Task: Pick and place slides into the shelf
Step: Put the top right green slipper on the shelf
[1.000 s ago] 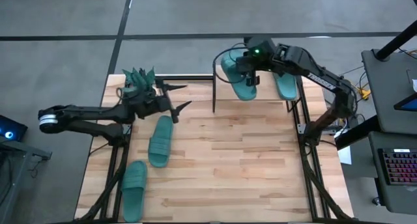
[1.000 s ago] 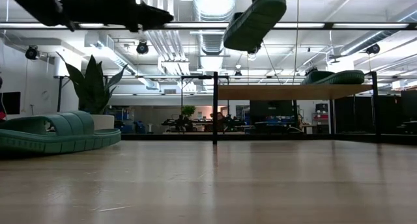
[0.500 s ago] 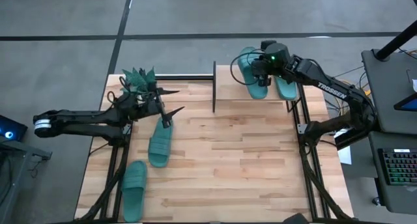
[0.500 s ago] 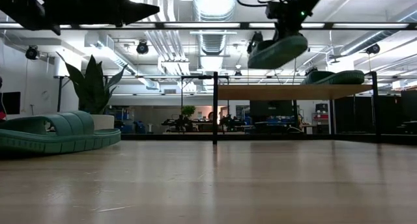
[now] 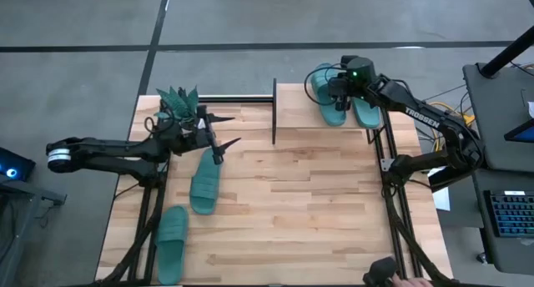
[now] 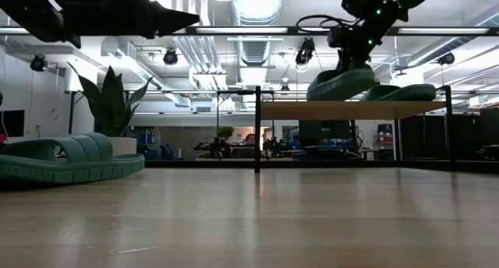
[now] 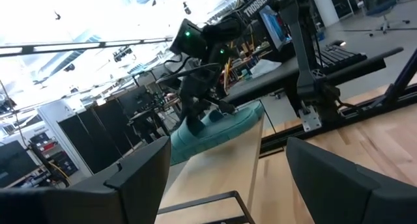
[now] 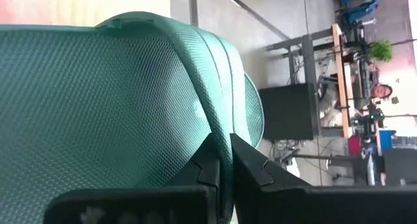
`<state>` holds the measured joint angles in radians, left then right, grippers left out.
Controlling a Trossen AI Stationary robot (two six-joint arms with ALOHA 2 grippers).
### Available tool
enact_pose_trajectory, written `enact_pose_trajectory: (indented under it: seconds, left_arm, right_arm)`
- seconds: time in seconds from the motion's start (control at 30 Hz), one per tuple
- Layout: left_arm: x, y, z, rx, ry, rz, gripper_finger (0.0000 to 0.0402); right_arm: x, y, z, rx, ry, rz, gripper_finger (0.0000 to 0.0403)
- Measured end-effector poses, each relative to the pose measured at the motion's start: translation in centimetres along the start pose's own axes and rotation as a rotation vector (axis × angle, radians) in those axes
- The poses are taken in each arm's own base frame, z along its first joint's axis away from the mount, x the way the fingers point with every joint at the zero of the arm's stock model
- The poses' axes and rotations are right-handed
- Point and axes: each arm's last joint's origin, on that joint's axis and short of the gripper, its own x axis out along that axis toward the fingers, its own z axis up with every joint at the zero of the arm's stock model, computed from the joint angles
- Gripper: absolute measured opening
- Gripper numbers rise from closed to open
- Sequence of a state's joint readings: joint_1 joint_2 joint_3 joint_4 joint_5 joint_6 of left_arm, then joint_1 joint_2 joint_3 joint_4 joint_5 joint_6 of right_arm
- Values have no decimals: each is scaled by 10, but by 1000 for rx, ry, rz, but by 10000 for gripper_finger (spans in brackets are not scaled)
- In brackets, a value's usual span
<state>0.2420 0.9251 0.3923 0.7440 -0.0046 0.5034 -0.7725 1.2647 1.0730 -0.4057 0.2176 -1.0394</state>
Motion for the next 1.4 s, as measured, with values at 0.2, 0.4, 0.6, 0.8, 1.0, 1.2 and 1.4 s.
enact_pose_trajectory:
  seconds: [0.2, 0.4, 0.6, 0.8, 1.0, 1.2, 1.4]
  left_arm:
    - [1, 0, 0, 1, -3, 2, 288]
    - [1, 0, -1, 4, 0, 1, 288]
    - [1, 0, -1, 5, 0, 1, 288]
    - [1, 0, -1, 6, 1, 2, 288]
    - [0, -1, -3, 6, 7, -1, 288]
    - [0, -1, -3, 5, 7, -1, 288]
    - [0, -1, -3, 5, 7, -1, 288]
  right_arm:
    - [5, 5, -8, 13, 58, -2, 8]
    - [5, 5, -8, 12, 58, -6, 9]
    - [6, 7, -9, -8, 69, -4, 8]
    - [7, 8, -10, -14, 73, -12, 8]
    - [7, 8, -10, -14, 79, -14, 9]
    - [7, 8, -10, -12, 79, -14, 35]
    - [7, 8, -10, -6, 80, -13, 75]
